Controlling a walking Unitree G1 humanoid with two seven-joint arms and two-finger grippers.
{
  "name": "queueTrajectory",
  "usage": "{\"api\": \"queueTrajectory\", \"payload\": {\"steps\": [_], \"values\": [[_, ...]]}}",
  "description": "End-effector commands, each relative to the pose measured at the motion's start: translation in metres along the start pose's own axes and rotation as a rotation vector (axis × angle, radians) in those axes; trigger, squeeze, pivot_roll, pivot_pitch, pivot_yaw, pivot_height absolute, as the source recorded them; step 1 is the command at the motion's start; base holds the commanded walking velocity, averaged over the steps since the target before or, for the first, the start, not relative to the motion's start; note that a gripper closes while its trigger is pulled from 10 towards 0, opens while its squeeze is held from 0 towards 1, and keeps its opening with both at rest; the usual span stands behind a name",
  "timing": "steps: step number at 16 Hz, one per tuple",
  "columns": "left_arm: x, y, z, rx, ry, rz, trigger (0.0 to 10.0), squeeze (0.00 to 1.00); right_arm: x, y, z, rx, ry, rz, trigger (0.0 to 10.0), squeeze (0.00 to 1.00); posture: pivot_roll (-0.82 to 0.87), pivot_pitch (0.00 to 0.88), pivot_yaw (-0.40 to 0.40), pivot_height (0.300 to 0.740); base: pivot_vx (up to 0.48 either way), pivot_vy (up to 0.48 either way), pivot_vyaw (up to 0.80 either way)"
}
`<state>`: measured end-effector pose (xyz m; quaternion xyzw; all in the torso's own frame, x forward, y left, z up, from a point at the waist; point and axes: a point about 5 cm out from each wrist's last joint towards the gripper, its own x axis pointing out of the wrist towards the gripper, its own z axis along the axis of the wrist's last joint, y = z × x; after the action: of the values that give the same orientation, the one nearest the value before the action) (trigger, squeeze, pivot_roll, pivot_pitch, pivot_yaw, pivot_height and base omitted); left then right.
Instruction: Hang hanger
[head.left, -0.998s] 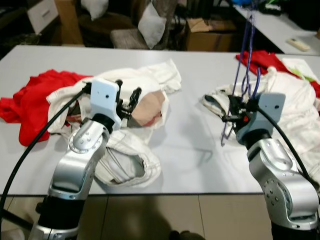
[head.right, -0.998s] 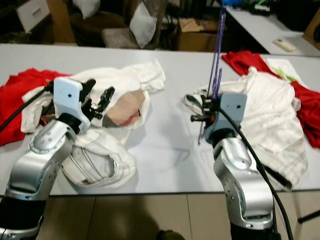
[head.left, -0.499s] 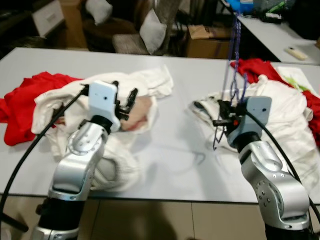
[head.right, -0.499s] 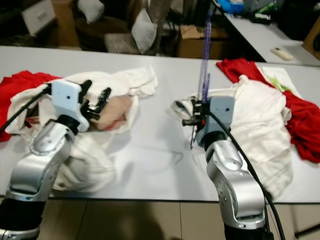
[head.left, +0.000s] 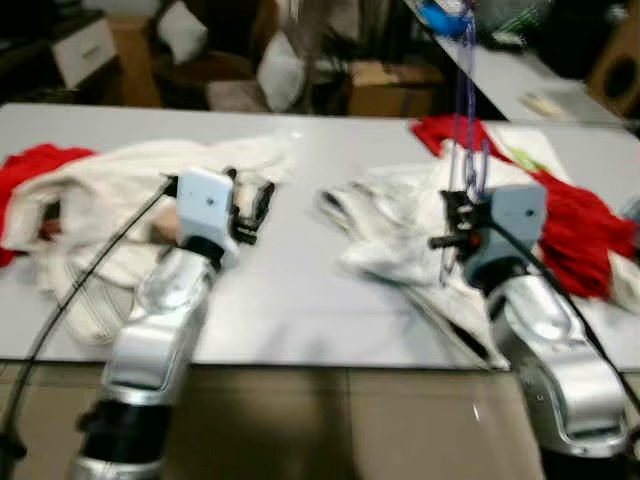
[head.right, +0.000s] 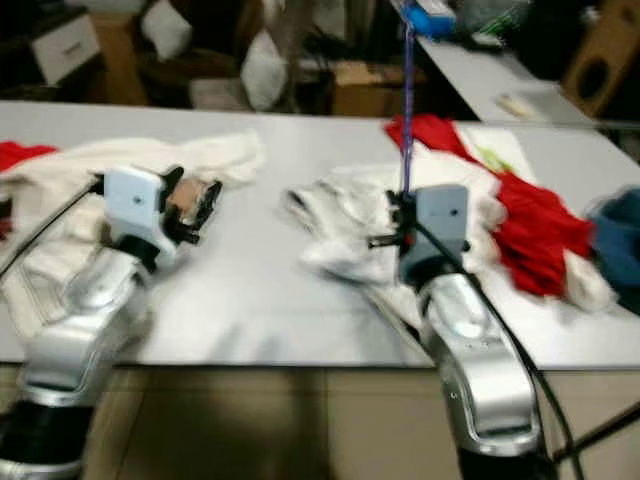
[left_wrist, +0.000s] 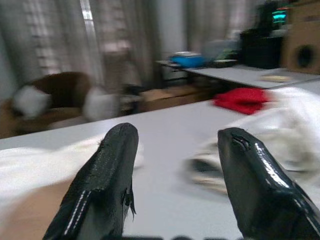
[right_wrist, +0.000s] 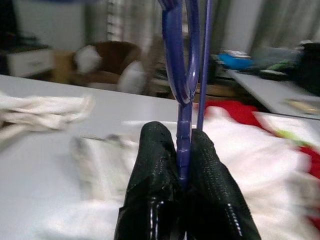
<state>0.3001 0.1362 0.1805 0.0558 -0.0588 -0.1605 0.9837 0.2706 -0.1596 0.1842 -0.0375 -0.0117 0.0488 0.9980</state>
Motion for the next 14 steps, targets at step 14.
{"api": "queueTrajectory", "payload": {"steps": [14], "values": [[0.000,0.003,-0.002,0.019,0.008,-0.008,10.0,0.05,-0.003,-0.004,-0.011,-0.041,0.046,-0.040,10.0,0.00,-0.08,0.000,-0.007,0.740,0.000,-0.267,-0.11]]}}
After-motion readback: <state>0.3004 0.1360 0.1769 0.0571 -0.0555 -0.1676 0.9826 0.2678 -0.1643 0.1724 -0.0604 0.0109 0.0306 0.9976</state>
